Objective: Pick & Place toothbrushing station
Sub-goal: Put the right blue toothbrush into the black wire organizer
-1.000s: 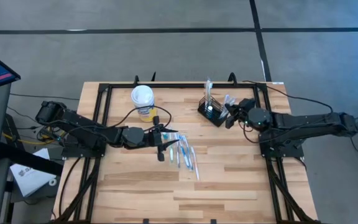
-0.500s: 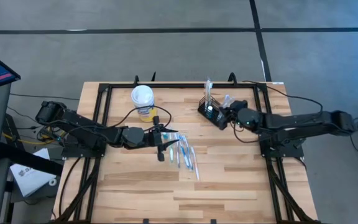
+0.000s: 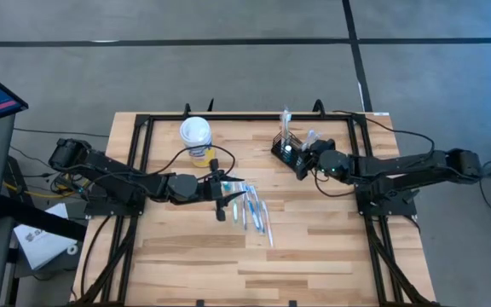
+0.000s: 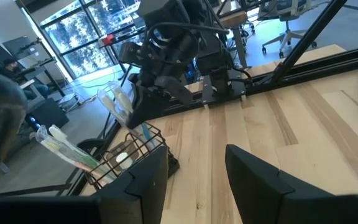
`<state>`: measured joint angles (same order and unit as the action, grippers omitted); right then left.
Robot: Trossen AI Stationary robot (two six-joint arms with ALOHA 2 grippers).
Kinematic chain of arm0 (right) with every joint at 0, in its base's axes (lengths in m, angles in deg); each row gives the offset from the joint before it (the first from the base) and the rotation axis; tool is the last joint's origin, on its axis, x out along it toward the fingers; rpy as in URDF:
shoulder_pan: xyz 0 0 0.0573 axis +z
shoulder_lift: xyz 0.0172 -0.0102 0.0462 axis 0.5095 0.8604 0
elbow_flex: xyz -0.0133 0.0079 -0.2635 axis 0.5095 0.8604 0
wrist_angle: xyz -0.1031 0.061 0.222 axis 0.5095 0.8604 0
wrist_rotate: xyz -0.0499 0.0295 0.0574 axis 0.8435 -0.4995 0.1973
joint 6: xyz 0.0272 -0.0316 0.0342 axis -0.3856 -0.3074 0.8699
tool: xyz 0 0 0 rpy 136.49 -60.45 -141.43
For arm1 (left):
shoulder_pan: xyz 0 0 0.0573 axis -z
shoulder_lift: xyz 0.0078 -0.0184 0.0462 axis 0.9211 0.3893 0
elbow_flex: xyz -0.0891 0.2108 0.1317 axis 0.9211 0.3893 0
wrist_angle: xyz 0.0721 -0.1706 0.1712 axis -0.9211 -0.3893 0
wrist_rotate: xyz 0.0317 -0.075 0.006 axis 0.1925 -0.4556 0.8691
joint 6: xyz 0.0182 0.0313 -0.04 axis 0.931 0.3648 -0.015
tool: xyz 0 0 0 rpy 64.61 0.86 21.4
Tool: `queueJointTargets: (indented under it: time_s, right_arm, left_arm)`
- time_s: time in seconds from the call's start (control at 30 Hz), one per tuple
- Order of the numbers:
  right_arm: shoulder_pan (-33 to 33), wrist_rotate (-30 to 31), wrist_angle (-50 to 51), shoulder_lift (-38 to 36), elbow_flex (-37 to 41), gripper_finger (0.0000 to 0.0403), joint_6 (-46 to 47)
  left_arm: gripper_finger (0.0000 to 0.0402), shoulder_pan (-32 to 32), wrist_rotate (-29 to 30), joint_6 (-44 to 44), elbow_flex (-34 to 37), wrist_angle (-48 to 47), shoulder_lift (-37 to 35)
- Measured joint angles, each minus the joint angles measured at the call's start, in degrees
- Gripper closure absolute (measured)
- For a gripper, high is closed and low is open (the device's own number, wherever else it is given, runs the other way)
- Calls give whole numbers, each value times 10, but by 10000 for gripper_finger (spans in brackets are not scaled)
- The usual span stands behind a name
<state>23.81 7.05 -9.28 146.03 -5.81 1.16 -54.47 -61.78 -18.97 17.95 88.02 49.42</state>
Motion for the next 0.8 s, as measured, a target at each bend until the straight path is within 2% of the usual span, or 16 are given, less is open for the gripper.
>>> queueJointTargets:
  time_s: [0.57,0.8]
  right_arm:
    - [12,0,41,-44,0,360,3]
    - [12,0,50,-44,0,341,9]
  left_arm:
    - [247,0,0,0,0,-3,0]
    - [247,0,0,0,0,-4,0]
